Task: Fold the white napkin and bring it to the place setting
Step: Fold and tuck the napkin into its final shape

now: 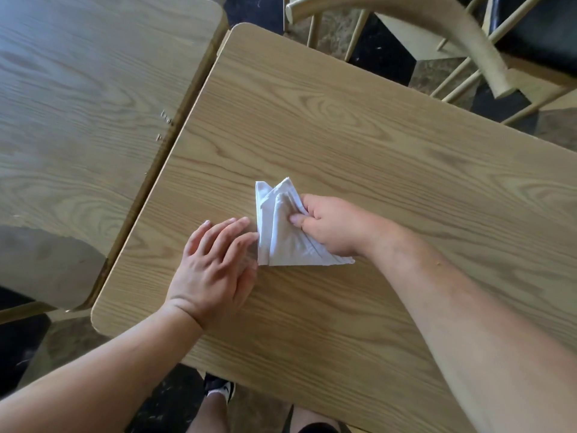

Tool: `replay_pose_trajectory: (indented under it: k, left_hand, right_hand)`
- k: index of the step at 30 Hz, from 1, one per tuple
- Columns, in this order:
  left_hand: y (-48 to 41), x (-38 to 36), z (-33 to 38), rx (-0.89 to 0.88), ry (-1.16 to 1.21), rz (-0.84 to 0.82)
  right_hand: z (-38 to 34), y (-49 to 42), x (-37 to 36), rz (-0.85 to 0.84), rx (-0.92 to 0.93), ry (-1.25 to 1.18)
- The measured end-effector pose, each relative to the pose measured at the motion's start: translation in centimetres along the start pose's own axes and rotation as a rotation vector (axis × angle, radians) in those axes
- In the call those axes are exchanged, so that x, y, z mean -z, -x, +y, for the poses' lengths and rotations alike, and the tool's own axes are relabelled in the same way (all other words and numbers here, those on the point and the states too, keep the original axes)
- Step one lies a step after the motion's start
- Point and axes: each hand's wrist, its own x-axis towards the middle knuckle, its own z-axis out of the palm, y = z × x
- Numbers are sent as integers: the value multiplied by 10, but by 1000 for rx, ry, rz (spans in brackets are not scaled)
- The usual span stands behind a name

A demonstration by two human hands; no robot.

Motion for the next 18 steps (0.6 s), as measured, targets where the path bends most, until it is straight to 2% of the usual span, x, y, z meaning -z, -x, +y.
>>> replay_pose_trajectory:
  k: [11,18]
  left_hand:
    - [1,-3,-1,12,7,-13]
    - [1,-4,0,28,17,3]
  right_hand:
    - [-12,-9,4,-55,-56,208]
    - [-14,-16,-16,166,-123,370]
